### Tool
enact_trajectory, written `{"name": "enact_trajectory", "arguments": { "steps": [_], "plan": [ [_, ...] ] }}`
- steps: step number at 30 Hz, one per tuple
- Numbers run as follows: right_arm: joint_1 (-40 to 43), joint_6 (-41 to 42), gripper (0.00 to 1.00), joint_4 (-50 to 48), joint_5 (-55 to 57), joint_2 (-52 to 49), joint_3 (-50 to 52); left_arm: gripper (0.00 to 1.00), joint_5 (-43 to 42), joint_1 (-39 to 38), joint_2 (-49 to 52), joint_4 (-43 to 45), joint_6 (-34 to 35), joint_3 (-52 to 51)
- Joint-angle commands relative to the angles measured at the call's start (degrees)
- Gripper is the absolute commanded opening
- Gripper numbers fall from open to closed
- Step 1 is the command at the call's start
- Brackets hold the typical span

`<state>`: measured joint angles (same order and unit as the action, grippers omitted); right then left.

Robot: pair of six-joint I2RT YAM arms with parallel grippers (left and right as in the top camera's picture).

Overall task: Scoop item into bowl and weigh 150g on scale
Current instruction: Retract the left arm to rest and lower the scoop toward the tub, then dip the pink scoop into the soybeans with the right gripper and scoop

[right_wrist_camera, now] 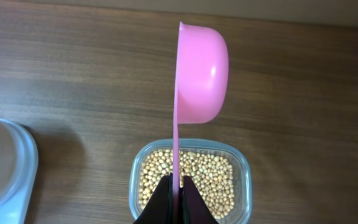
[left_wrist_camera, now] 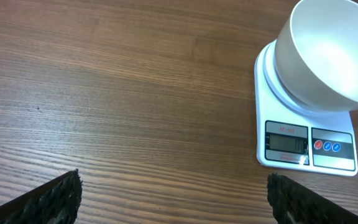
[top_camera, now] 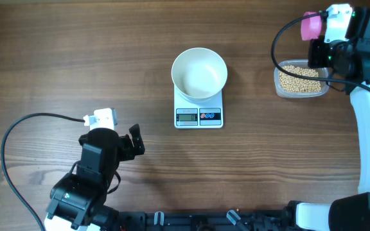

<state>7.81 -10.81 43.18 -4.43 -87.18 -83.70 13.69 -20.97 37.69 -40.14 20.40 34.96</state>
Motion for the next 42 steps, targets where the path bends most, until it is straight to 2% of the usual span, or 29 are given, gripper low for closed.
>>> {"name": "enact_trajectory", "arguments": {
  "steps": [1, 6, 7, 9, 11, 17, 18, 21, 22, 26, 28, 32, 34, 42],
  "plan": [
    [0.1, 1.8, 0.04, -0.3, 0.6, -0.1, 0.2, 1.0, 0.7, 0.4, -0.1, 0.0, -0.6, -0.4],
    [0.1, 2.4, 0.04, -0.3, -1.6, -0.1, 0.2, 1.0, 0.7, 0.4, -0.1, 0.0, -0.7, -0.4],
    [0.1, 4.0, 0.04, -0.3, -2.8, 0.0, 0.2, 1.0, 0.7, 0.4, -0.1, 0.0, -0.6, -0.4],
    [0.1, 14.2, 0.04, 0.5, -7.9, 0.0, 0.2, 1.0, 0.7, 0.4, -0.1, 0.0, -0.7, -0.4],
    [0.1, 20.8, 0.04, 3.6, -9.7, 0.0, 0.2, 1.0, 0.7, 0.4, -0.1, 0.0, -0.6, -0.4],
    [0.1, 24.7, 0.04, 12.4, -9.5, 0.0, 0.2, 1.0, 0.7, 0.4, -0.1, 0.0, -0.6, -0.4],
    [0.1, 24.4, 0.04, 13.0, -7.9, 0.0, 0.2, 1.0, 0.7, 0.4, -0.1, 0.0, -0.6, -0.4],
    [0.1, 24.2, 0.04, 13.6, 7.7, 0.0, 0.2, 1.0, 0.7, 0.4, -0.1, 0.0, -0.6, -0.4],
    [0.1, 21.7, 0.04, 14.1, 8.8, 0.0, 0.2, 1.0, 0.7, 0.4, -0.1, 0.0, -0.6, -0.4],
    [0.1, 7.4, 0.04, 17.5, 8.8, -0.3, 0.2, 1.0, 0.7, 0.4, -0.1, 0.0, -0.7, -0.4],
    [0.1, 4.4, 0.04, 17.1, 8.8, -1.6, 0.2, 1.0, 0.7, 0.4, -0.1, 0.0, -0.6, -0.4],
    [0.1, 1.7, 0.04, 16.0, 8.7, -4.3, 0.2, 1.0, 0.7, 0.4, -0.1, 0.0, -0.7, -0.4],
    [0.1, -2.3, 0.04, 16.8, 8.8, -6.0, 0.2, 1.0, 0.7, 0.4, -0.1, 0.0, -0.7, -0.4],
    [0.2, -2.5, 0.04, 16.3, 10.4, -10.7, 0.2, 1.0, 0.7, 0.4, -0.1, 0.0, -0.7, -0.4]
  ]
}}
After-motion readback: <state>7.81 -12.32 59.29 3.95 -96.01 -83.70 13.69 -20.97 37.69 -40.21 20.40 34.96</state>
